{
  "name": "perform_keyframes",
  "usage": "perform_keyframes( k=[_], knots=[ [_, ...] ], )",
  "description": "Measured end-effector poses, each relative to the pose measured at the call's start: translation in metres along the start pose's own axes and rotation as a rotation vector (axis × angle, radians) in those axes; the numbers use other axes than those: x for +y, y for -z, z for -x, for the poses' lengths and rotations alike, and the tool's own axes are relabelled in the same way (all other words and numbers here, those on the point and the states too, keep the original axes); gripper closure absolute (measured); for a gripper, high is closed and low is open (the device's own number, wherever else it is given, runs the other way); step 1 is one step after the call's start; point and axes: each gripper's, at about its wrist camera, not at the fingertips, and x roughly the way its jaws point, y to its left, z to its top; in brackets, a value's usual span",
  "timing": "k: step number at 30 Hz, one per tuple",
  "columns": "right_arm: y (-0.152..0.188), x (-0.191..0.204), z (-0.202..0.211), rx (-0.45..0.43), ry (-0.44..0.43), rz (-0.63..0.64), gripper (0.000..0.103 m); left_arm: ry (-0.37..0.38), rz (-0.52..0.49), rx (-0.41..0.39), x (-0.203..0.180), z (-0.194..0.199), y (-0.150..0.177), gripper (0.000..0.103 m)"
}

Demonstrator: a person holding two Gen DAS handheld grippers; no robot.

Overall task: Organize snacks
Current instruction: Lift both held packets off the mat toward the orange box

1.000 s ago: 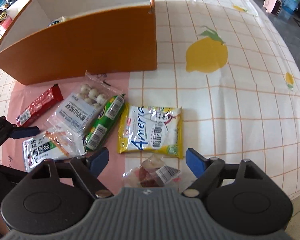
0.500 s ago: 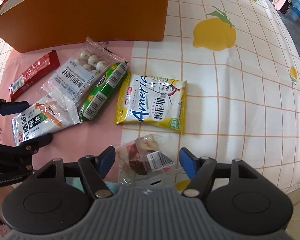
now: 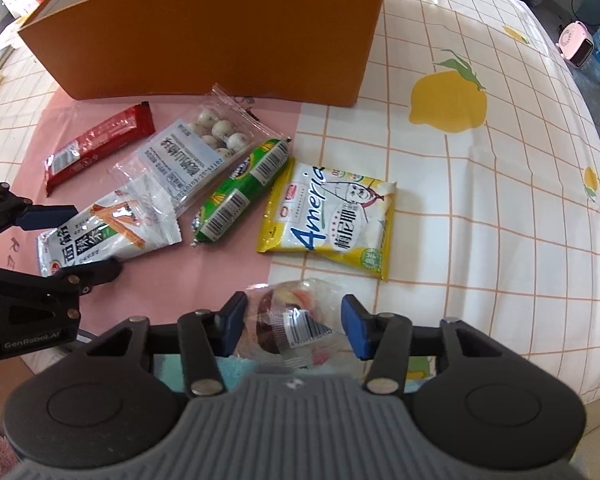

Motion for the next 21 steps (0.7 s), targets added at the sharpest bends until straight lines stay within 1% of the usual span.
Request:
perform_keyframes(
  k=[4, 7, 11, 16, 19, 21],
  knots=[
    [0.008, 0.002, 0.010, -0.068, -0.044, -0.018, 0.055, 0.012, 0.056, -0.014, 0.007, 0.006, 0.006, 0.038],
    [0.014, 0.002, 0.014, -0.116, -0.085, -0.040, 0.055, 0.000, 0.078, -0.019, 0.009, 0.012, 0.012, 0.039],
    [0.022, 0.008, 0.018, -0.183, -0.105, -0.041, 0.055, -0.009, 0.124, -0.025, 0.014, 0.021, 0.019, 0.039],
    [0.026, 0.008, 0.021, -0.226, -0.121, -0.065, 0.055, -0.020, 0.173, -0.050, 0.019, 0.038, 0.025, 0.041],
    [0.027, 0.006, 0.024, -0.251, -0.139, -0.086, 0.055, -0.012, 0.209, -0.081, 0.024, 0.050, 0.028, 0.041],
    [0.029, 0.006, 0.025, -0.264, -0.137, -0.097, 0.055, -0.005, 0.239, -0.108, 0.028, 0.058, 0.028, 0.041]
  ],
)
